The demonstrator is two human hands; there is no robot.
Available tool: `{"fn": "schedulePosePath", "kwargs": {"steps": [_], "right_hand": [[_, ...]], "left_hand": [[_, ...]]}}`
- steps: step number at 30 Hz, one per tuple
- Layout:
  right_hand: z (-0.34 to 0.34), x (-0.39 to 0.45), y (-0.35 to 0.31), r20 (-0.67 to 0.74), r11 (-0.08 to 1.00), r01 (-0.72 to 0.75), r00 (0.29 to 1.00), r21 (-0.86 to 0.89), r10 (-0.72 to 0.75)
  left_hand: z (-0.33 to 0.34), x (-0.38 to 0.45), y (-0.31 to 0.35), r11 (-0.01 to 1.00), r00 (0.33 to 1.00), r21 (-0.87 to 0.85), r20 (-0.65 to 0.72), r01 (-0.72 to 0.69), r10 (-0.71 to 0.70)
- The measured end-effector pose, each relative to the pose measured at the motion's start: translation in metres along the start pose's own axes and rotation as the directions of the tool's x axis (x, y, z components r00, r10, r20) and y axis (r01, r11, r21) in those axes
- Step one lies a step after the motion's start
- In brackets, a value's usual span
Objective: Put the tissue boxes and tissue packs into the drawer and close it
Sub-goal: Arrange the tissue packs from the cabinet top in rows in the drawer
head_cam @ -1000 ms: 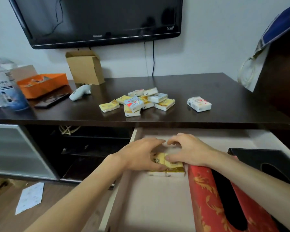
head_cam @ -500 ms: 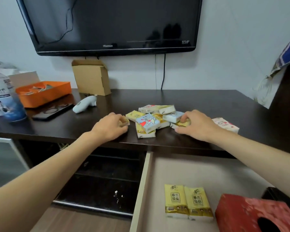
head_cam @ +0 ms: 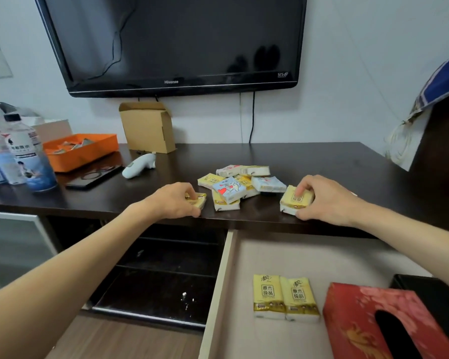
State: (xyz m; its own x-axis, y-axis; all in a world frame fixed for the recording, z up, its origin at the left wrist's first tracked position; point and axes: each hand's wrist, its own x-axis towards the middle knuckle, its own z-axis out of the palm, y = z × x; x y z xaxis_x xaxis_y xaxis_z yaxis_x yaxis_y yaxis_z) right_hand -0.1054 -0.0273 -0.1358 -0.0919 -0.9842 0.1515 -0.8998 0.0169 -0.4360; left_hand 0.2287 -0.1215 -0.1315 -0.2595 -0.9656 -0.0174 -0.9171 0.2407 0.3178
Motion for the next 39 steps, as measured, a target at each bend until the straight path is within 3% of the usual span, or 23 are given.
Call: {"fn": "schedulePosePath", "kwargs": {"steps": [6, 10, 14, 18, 26, 29, 31, 33, 36, 39], "right_hand": [[-0.020, -0.039, 0.016, -0.039, 0.993, 0.057, 0.998, 0.101, -0.053], [-0.024, -0.067, 0.032, -0.077, 0.977, 0.072, 0.995, 0.201, -0.057], [-0.014, -0.087, 0.045, -0.145, 0.976, 0.036, 0.989, 0.214, -0.005], [-0.005, -0.100, 0.055, -0.209, 0.958, 0.004, 0.976, 0.287, 0.058], [0.007, -0.108, 0.068, -0.267, 0.960, -0.020, 0.959, 0.280, 0.098], [0.006, -0.105, 0.066, -0.245, 0.959, -0.021, 0.965, 0.283, 0.094], [0.007, -0.103, 0.066, -0.234, 0.964, -0.016, 0.969, 0.265, 0.081], [0.007, -0.102, 0.066, -0.238, 0.965, -0.012, 0.968, 0.262, 0.076], [0.007, -0.101, 0.066, -0.241, 0.963, -0.006, 0.968, 0.268, 0.073], [0.006, -0.099, 0.066, -0.233, 0.967, -0.014, 0.969, 0.256, 0.076]], "left_hand": [[-0.006, -0.027, 0.005, 0.998, 0.985, -0.050, -0.167, -0.042, 0.033], [-0.012, -0.048, 0.048, 0.949, 0.947, -0.208, -0.265, -0.238, 0.180], [0.018, -0.052, 0.114, 0.892, 0.897, -0.156, -0.202, -0.425, 0.392], [0.055, -0.037, 0.150, 0.877, 0.878, -0.046, -0.056, -0.478, 0.475], [0.063, -0.014, 0.170, 0.868, 0.867, 0.018, 0.066, -0.496, 0.493], [0.063, -0.011, 0.171, 0.867, 0.859, -0.032, 0.117, -0.498, 0.498], [0.063, -0.013, 0.171, 0.862, 0.859, -0.114, 0.093, -0.494, 0.504], [0.061, -0.017, 0.170, 0.860, 0.873, -0.151, -0.057, -0.487, 0.484], [0.063, -0.021, 0.172, 0.878, 0.820, 0.048, -0.336, -0.476, 0.463], [0.072, -0.022, 0.180, 0.901, 0.891, 0.272, -0.217, -0.337, 0.398]]}}
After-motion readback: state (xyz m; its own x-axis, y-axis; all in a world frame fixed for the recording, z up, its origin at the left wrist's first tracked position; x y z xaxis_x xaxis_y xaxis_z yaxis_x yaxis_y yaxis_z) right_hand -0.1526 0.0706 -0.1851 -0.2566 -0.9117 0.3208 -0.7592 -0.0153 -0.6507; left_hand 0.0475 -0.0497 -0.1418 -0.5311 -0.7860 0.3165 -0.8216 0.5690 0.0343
